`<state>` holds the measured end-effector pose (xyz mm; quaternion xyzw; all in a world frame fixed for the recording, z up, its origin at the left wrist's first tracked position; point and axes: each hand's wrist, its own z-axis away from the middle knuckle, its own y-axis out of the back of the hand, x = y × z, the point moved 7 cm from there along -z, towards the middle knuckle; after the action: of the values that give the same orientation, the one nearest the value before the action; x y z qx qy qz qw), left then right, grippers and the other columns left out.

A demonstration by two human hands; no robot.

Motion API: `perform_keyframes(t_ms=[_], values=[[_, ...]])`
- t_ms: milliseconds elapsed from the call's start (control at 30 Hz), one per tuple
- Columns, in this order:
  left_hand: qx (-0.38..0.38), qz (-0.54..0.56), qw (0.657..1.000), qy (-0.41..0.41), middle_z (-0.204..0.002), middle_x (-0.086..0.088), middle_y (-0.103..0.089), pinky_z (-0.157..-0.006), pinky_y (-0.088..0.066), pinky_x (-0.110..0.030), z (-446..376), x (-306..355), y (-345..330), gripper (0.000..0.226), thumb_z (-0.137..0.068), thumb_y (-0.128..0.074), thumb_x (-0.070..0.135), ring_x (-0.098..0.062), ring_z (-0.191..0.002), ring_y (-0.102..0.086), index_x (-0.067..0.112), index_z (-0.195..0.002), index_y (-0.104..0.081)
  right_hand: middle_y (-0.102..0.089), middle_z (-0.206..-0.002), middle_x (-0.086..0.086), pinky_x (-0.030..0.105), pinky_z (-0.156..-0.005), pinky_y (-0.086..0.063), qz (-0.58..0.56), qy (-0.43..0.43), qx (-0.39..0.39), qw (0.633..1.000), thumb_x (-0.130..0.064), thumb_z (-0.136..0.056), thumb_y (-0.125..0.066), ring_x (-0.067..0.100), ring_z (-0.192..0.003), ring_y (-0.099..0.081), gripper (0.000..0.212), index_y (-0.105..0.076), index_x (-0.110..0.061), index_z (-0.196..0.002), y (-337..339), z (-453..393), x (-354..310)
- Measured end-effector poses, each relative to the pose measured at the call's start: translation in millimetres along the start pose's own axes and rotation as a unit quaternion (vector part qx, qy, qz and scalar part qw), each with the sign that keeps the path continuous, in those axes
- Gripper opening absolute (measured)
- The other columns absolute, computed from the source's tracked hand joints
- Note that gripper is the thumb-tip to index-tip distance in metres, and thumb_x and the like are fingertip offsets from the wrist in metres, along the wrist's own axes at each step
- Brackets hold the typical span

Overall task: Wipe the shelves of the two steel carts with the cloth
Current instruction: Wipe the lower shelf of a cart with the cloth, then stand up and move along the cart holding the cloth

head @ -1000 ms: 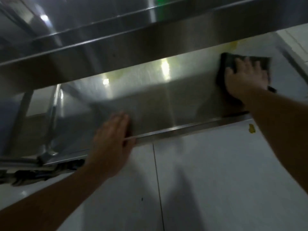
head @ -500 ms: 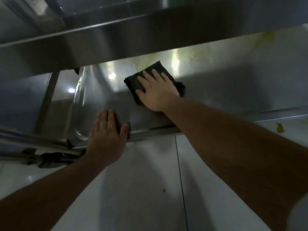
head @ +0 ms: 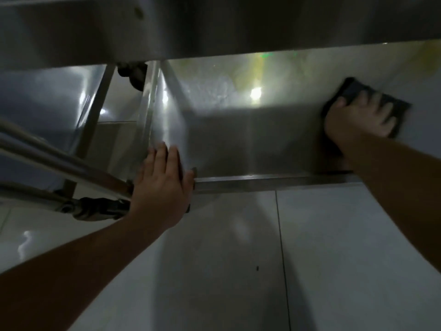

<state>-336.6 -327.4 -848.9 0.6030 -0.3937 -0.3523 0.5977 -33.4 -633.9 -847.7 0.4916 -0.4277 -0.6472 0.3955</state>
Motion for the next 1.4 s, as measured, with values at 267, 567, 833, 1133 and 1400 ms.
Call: perform_keyframes(t_ms=[267, 567, 833, 1133, 1400], values=[[-0.035, -0.01, 0.999, -0.001, -0.172, -0.023, -0.022, -0.128, -0.022, -0.051, 1.7, -5.5, -1.5, 0.077, -0.113, -0.029, 0.055, -0.036, -0.161, -0.018, -0.001, -0.165, -0.023, -0.008, -0.175, -0.003, 0.045, -0.127, -0.001, 0.096, 0.494, -0.138, 0.853, -0.069, -0.101, -0.022, 0.023, -0.161, -0.002, 0.076, -0.015, -0.03, -0.166, -87.8, 159.7, -196.9], [-0.101, -0.025, 0.995, -0.001, -0.175, -0.021, -0.006, -0.13, -0.01, -0.046, 0.2, -7.1, 2.0, 0.086, -0.107, 0.004, 0.06, -0.032, -0.163, -0.002, -0.001, -0.167, -0.008, 0.012, -0.172, -0.013, 0.043, -0.129, 0.005, 0.171, 0.62, -0.207, 0.738, -0.101, -0.078, -0.027, 0.012, -0.158, 0.015, 0.113, 0.007, -0.038, -0.165, -72.6, 206.0, -99.9], [-0.127, 0.08, 0.988, 0.022, -0.176, -0.01, -0.012, -0.131, -0.006, -0.046, 22.6, 3.9, 16.3, 0.082, -0.105, -0.008, 0.065, -0.024, -0.164, -0.004, 0.015, -0.169, -0.013, -0.015, -0.173, -0.007, 0.038, -0.128, -0.007, 0.161, 0.603, -0.293, 0.725, -0.012, -0.098, -0.062, 0.02, -0.16, -0.01, 0.084, -0.016, -0.032, -0.166, -31.9, 222.1, -61.7], [-0.409, 0.032, 0.912, -0.004, -0.177, 0.009, -0.009, -0.13, -0.016, -0.05, 187.3, 71.6, 83.6, 0.073, -0.104, -0.025, 0.067, -0.025, -0.163, -0.009, 0.035, -0.168, -0.011, -0.061, -0.142, 0.008, 0.045, -0.103, -0.05, 0.317, 0.369, -0.515, 0.706, -0.003, -0.097, -0.05, 0.031, -0.126, -0.06, 0.058, -0.052, -0.028, -0.149, 60.8, 290.7, 63.6], [-0.459, 0.008, 0.888, 0.009, -0.168, 0.003, -0.035, -0.109, -0.041, -0.048, 234.4, 114.6, 285.7, 0.073, -0.101, -0.032, 0.065, -0.025, -0.146, -0.044, 0.029, -0.164, -0.024, -0.064, -0.133, 0.008, 0.04, -0.105, -0.04, 0.296, 0.185, -0.597, 0.723, -0.072, -0.097, -0.047, 0.024, -0.112, -0.059, 0.063, -0.056, -0.032, -0.145, 238.1, 361.9, 83.0]])
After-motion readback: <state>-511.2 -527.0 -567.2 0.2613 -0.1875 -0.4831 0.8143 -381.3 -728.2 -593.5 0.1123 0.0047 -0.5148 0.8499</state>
